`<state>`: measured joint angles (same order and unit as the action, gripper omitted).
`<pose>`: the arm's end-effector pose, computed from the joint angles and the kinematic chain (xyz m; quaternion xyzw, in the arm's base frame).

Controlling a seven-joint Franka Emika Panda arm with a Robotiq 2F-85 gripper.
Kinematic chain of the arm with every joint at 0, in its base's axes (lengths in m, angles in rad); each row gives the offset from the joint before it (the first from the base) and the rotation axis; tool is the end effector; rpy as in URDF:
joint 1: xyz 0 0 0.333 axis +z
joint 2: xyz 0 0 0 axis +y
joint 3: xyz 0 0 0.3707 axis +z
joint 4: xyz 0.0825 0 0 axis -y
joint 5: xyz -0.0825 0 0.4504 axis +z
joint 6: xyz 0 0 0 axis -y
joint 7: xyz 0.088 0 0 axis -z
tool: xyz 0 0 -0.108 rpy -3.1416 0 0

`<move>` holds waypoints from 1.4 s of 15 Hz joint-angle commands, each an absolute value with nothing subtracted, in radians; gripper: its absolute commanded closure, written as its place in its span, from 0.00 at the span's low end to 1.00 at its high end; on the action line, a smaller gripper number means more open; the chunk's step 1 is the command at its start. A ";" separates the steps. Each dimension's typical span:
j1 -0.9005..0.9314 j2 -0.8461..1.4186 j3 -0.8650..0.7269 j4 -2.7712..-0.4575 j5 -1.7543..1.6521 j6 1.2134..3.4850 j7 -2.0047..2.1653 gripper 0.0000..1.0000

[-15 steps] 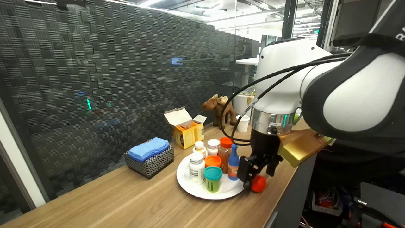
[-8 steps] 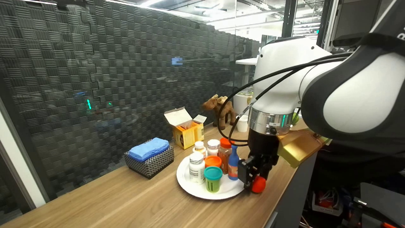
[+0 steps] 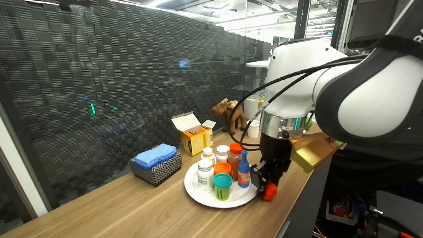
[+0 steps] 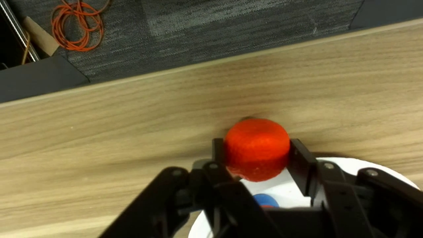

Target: Put the bottles and the orange plushie surrounding the white plate on the white plate

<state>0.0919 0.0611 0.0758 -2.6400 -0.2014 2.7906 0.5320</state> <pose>0.4600 0.0875 0.2258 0.9944 -0.0890 0.0546 0.0189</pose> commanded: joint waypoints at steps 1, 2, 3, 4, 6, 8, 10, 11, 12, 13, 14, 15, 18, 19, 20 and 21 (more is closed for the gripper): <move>0.114 -0.008 0.061 -2.647 -0.249 2.801 0.602 0.75; 0.118 -0.012 0.076 -2.644 -0.232 2.810 0.602 0.75; 0.120 -0.019 0.085 -2.640 -0.230 2.810 0.609 0.75; 0.123 -0.024 0.096 -2.637 -0.211 2.807 0.601 0.75; 0.129 -0.020 0.115 -2.632 -0.187 2.809 0.590 0.75; 0.132 0.000 0.125 -2.624 -0.196 2.802 0.595 0.75; 0.135 0.021 0.129 -2.619 -0.218 2.804 0.600 0.75; 0.134 0.032 0.126 -2.616 -0.239 2.812 0.610 0.75; 0.134 0.040 0.121 -2.613 -0.263 2.819 0.618 0.75; 0.131 0.048 0.119 -2.610 -0.295 2.829 0.635 0.75; 0.132 0.054 0.118 -2.605 -0.311 2.836 0.643 0.75; 0.133 0.060 0.116 -2.600 -0.325 2.846 0.653 0.75; 0.136 0.068 0.111 -2.585 -0.372 2.870 0.685 0.75; 0.135 0.073 0.111 -2.580 -0.378 2.877 0.689 0.75; 0.135 0.076 0.109 -2.575 -0.391 2.887 0.702 0.75; 0.135 0.077 0.106 -2.571 -0.410 2.891 0.717 0.75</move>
<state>0.1303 0.0640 0.1192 -2.5955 -0.3497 2.8564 0.6620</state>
